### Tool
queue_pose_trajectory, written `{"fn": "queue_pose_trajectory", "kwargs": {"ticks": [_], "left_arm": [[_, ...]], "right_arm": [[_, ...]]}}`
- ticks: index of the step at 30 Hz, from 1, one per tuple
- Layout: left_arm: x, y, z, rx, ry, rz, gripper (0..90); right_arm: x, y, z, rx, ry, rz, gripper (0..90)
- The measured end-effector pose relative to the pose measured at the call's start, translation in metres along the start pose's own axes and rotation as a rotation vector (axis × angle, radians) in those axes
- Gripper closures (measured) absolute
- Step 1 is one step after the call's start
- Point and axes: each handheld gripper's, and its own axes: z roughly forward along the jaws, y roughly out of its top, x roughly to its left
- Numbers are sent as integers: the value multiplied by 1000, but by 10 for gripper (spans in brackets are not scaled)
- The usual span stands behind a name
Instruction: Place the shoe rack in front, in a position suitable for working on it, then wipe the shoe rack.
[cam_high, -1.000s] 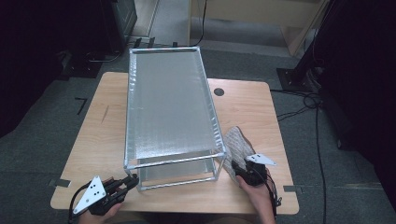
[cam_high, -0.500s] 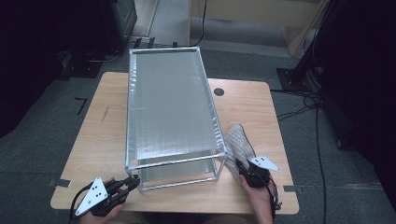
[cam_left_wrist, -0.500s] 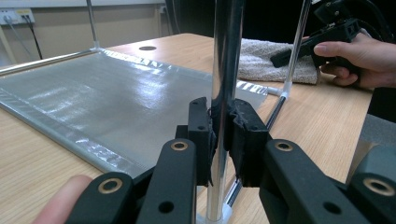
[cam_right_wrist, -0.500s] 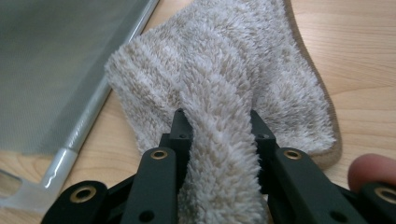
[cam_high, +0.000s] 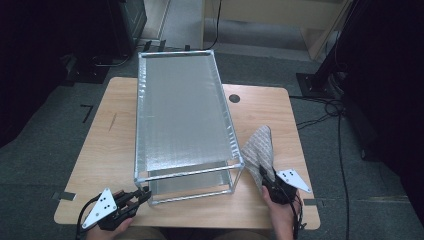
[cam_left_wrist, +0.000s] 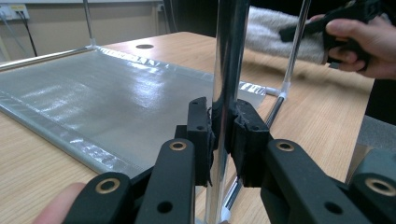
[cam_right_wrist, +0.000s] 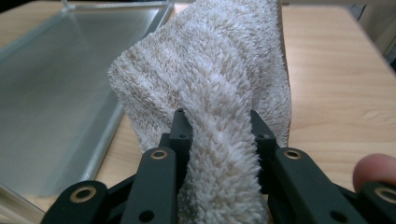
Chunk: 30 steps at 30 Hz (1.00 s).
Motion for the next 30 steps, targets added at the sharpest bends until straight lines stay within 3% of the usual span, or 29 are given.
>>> {"fn": "queue_pose_trajectory", "kwargs": {"ticks": [8, 21, 22, 30], "left_arm": [[-1, 1, 0, 3, 3, 8, 805], [-3, 1, 3, 1, -14, 8, 803], [-3, 1, 4, 0, -17, 8, 803], [-5, 1, 7, -2, -20, 11, 804]], "right_arm": [[0, 14, -19, -79, -2, 9, 702], [4, 29, -36, -145, 11, 26, 699], [8, 37, -42, -176, 22, 27, 698], [34, 59, -62, -266, 70, -1, 696]]}}
